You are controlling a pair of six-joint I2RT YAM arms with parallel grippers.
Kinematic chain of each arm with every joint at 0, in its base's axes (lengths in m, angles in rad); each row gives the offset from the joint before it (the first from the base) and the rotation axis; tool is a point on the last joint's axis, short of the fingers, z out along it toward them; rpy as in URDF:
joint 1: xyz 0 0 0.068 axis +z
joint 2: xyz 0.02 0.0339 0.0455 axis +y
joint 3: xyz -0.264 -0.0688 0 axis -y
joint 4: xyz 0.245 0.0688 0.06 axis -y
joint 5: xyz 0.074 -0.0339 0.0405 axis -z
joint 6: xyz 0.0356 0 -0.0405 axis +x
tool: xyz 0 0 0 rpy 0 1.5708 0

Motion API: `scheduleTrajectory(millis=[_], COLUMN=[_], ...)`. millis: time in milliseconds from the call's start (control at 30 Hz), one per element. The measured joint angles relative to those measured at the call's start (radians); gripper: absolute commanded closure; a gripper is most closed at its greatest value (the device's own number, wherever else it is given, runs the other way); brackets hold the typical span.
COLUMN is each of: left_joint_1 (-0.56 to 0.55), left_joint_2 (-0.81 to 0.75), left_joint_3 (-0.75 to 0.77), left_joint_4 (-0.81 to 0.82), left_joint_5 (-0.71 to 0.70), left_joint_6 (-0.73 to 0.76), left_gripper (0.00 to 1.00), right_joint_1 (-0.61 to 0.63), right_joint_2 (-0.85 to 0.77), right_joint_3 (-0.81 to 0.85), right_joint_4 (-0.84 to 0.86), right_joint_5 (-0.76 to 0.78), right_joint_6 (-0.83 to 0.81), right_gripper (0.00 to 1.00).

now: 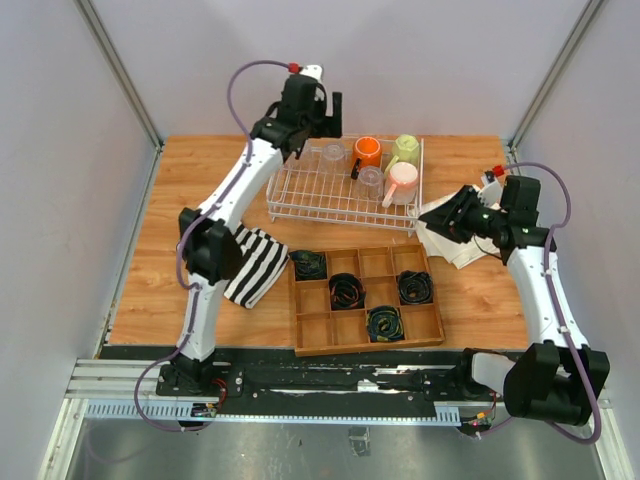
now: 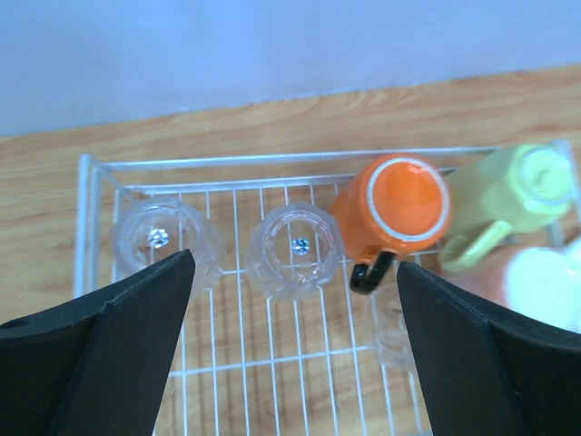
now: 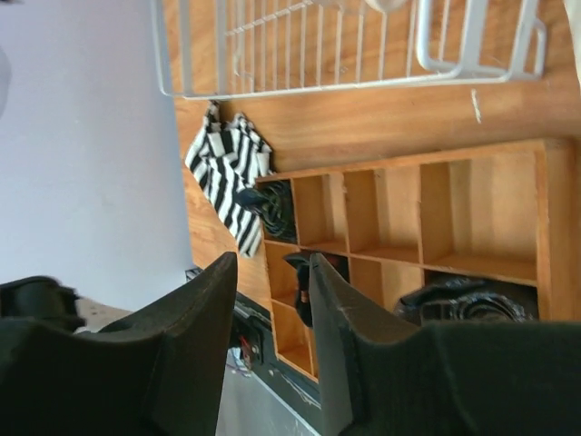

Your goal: Load the cups into the dish rack

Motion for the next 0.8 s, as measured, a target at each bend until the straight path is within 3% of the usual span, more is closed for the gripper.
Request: scheduleTrajectory(millis=[67,100,133,167,233,367,567,800], left_joint_1=[0.014,0.027,0.039,0.059,0.111,0.196,0.202,0.266], left_joint_2=[-0.092,-0.140,-0.172,-0.212,-0.290,-0.433,-0.597,-0.677], left_joint_3=[-0.037,-0.054,-0.067,-0.088,-0.154,-0.416,-0.848,-1.004], left_joint_4=[-0.010,-0.021,-0.031,-0.042,-0.067,-0.084,-0.114,-0.087], left_joint_5=[0.015,0.029,0.038,0.056,0.101,0.154,0.180,0.227], left_joint_6=[-0.021,-0.034,-0.048,-0.066,-0.105,-0.138,-0.158,-0.177], left_gripper=[0.12,0.26,0.58,0.77,0.92,0.94,0.95,0.96], right_joint_1=[0.008,0.016,0.026,0.033,0.056,0.106,0.144,0.146], right_joint_2=[0.000,0.006,0.014,0.028,0.070,0.172,0.277,0.418], right_joint_3=[-0.017,-0.025,-0.027,-0.029,-0.029,-0.029,-0.023,0.072], right_joint_4=[-0.019,-0.027,-0.037,-0.041,-0.039,-0.037,-0.011,0.051], right_joint_5=[0.016,0.027,0.037,0.043,0.055,0.080,0.129,0.201], right_joint_6=[-0.014,-0.018,-0.025,-0.032,-0.044,-0.058,-0.070,-0.071], right_gripper=[0.84,0.92,0.98,0.99,0.99,0.99,0.99,0.99])
